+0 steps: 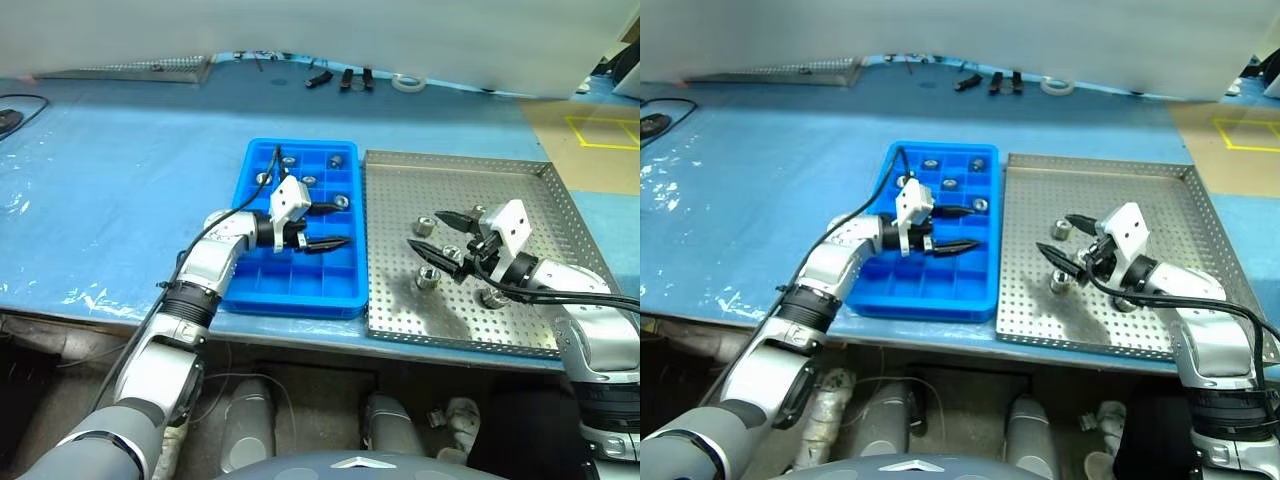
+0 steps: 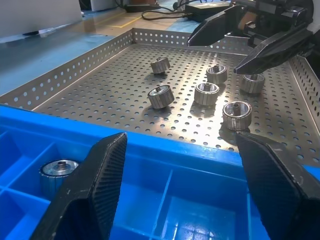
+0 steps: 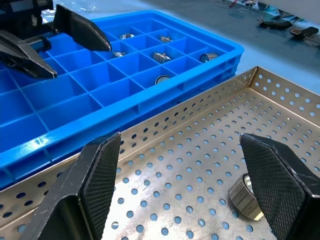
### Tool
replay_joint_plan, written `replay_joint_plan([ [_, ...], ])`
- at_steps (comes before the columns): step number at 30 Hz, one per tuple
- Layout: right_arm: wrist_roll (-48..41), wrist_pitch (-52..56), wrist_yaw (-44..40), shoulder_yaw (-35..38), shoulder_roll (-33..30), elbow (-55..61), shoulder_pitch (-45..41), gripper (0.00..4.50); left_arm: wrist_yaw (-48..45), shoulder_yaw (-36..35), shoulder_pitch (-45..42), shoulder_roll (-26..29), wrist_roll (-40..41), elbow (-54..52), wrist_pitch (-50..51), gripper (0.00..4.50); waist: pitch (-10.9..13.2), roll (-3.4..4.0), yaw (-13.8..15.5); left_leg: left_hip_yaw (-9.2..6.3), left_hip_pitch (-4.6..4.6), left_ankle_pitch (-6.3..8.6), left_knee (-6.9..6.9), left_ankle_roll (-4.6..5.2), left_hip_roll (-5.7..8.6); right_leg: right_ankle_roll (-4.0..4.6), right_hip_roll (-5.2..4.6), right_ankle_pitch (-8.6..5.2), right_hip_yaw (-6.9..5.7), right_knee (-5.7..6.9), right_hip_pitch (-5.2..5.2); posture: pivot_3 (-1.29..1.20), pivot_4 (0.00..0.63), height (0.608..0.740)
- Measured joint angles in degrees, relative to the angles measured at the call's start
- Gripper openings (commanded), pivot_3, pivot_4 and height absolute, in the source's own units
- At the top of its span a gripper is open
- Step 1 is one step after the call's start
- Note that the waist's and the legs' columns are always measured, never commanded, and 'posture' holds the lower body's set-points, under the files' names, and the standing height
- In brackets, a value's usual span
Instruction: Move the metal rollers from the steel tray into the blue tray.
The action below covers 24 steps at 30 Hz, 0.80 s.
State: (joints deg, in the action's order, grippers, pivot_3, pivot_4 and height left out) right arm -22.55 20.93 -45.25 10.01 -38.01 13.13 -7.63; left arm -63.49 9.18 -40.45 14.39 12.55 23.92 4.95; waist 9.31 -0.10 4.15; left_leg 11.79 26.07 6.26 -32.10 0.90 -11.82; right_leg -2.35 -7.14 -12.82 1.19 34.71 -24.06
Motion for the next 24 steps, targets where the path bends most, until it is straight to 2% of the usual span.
replay_joint_plan([
  [24, -0.2, 0.4, 2.3, 1.8, 0.0, 3.6, 4.7, 4.01, -2.3, 0.1, -2.5, -1.5, 0.0, 2.8, 0.6, 3.67, 0.0, 0.0, -0.1, 0.01, -0.02, 0.0, 0.01, 0.0, 0.0, -0.01, 0.0, -0.01, 0.09, -0.01, -0.02, -0.19, 0.15, 0.74],
])
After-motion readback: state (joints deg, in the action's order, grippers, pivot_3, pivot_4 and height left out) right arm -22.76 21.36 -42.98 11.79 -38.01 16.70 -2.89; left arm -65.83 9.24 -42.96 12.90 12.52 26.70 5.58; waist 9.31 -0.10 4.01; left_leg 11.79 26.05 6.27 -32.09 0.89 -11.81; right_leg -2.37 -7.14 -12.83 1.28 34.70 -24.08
